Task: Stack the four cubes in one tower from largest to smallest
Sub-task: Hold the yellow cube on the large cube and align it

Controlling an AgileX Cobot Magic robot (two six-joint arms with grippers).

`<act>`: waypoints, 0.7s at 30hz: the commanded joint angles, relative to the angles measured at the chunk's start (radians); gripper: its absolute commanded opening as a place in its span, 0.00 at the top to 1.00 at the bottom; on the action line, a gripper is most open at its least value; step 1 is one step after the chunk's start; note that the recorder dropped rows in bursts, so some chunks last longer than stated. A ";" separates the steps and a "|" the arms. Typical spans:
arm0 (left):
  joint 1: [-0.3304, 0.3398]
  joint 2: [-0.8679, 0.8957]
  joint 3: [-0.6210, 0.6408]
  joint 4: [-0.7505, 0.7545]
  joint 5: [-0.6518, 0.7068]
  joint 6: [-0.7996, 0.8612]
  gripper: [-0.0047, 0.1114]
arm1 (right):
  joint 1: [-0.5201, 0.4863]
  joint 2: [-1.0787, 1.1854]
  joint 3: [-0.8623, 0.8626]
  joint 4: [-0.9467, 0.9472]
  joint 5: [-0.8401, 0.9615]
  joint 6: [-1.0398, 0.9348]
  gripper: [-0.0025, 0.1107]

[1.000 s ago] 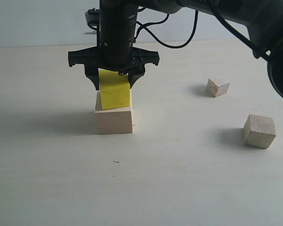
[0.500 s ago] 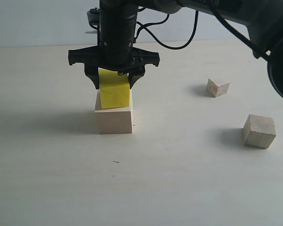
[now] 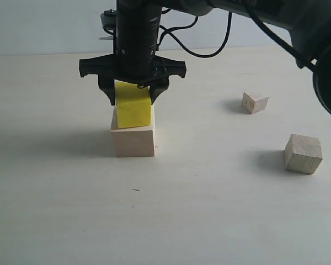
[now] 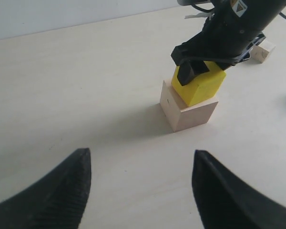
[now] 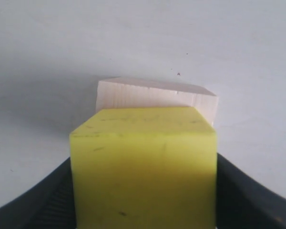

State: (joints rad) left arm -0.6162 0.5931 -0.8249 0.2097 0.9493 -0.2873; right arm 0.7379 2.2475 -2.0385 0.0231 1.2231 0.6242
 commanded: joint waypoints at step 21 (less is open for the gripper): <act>0.001 0.001 0.002 -0.005 0.007 0.002 0.44 | 0.001 -0.002 -0.005 -0.078 -0.046 -0.012 0.45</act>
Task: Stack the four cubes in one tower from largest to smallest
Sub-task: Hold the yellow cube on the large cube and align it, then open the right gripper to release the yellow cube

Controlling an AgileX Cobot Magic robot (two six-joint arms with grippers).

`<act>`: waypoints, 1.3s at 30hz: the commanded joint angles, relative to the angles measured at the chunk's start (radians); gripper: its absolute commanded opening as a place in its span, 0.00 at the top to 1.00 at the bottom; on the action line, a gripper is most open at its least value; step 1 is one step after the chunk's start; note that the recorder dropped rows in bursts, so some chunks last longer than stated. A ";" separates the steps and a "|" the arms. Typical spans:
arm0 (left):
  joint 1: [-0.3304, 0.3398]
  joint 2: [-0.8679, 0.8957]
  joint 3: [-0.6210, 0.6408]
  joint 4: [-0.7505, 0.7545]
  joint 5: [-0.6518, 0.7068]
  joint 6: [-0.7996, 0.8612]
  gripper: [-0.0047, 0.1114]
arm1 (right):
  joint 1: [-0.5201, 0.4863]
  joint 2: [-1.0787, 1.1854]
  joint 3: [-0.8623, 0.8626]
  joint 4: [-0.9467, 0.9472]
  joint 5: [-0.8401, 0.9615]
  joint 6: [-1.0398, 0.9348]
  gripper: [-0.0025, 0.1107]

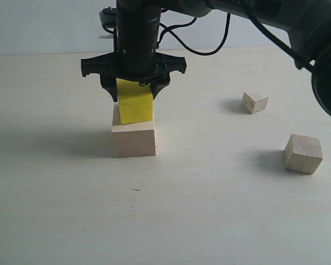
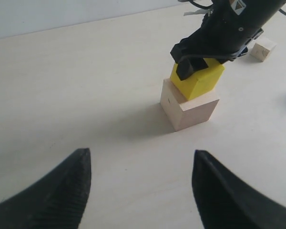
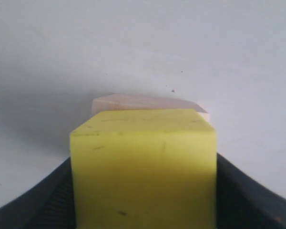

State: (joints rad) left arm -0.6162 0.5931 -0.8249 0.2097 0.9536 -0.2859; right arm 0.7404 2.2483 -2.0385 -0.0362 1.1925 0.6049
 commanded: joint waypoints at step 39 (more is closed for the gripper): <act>0.001 0.001 0.002 -0.005 0.034 0.021 0.44 | -0.004 -0.155 -0.005 -0.362 0.029 -0.037 0.83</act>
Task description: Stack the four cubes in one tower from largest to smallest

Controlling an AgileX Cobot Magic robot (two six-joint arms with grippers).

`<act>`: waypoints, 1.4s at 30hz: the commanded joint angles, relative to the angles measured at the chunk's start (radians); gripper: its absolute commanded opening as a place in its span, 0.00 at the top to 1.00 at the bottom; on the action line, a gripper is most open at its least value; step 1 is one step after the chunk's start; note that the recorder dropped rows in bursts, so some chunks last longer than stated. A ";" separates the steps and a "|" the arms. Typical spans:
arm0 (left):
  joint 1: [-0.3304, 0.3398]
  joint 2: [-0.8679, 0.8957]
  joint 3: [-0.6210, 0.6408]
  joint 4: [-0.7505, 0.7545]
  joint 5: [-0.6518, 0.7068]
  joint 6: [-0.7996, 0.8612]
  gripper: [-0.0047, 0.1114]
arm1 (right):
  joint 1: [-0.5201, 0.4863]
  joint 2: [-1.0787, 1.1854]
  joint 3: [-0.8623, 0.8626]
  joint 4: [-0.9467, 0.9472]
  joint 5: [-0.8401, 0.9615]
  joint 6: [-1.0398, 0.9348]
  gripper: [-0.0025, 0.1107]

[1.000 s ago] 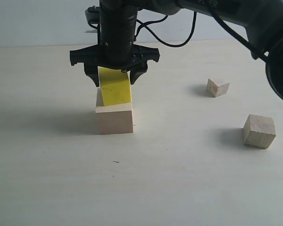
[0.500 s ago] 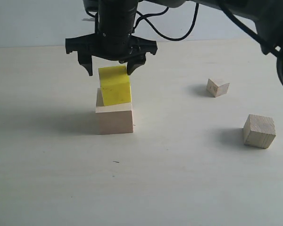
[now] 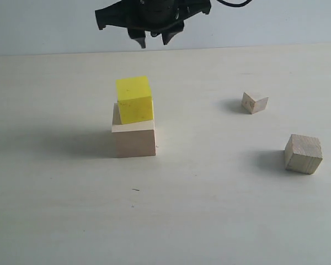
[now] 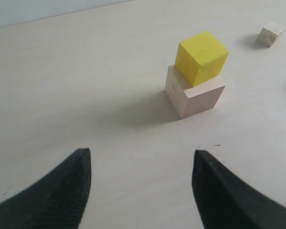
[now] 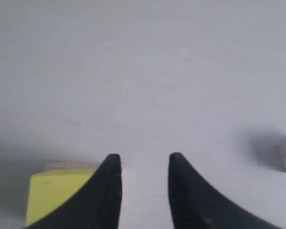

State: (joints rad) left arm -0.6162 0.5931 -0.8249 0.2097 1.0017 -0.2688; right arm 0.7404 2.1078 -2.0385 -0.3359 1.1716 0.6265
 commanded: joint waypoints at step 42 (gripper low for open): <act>0.001 0.001 0.002 -0.004 -0.025 0.000 0.44 | -0.068 -0.173 0.466 0.318 -0.251 -0.339 0.98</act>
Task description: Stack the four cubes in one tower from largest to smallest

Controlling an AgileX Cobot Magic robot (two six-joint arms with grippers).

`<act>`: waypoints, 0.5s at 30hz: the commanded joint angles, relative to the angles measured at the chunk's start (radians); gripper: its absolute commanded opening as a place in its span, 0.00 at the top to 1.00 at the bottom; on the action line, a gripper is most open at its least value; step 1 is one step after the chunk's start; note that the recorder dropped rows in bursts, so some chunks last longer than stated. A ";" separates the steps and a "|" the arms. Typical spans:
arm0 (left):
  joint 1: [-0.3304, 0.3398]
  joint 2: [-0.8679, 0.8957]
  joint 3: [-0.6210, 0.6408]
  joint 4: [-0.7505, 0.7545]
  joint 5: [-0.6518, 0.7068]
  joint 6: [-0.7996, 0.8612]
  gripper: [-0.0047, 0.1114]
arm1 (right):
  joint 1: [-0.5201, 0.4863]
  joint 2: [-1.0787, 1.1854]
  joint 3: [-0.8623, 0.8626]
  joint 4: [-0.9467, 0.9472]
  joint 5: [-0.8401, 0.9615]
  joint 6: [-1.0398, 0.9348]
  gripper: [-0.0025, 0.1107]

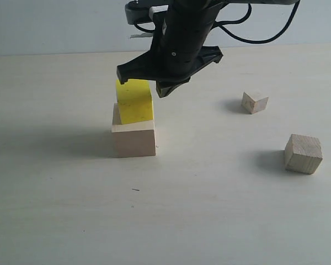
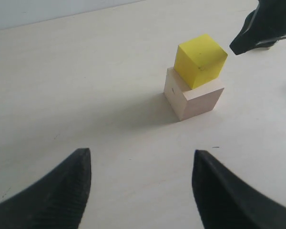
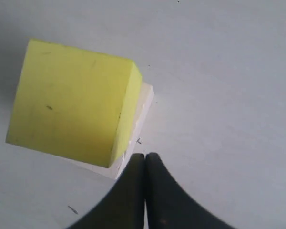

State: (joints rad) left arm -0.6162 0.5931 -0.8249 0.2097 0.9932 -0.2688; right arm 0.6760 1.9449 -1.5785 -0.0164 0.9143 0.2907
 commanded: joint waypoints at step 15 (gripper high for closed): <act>0.001 0.001 0.002 -0.004 -0.016 0.000 0.44 | -0.003 0.012 0.006 0.045 0.017 -0.063 0.98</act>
State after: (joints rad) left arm -0.6162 0.5931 -0.8249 0.2097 0.9932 -0.2688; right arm 0.6760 1.9470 -1.5785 0.0137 0.9312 0.2492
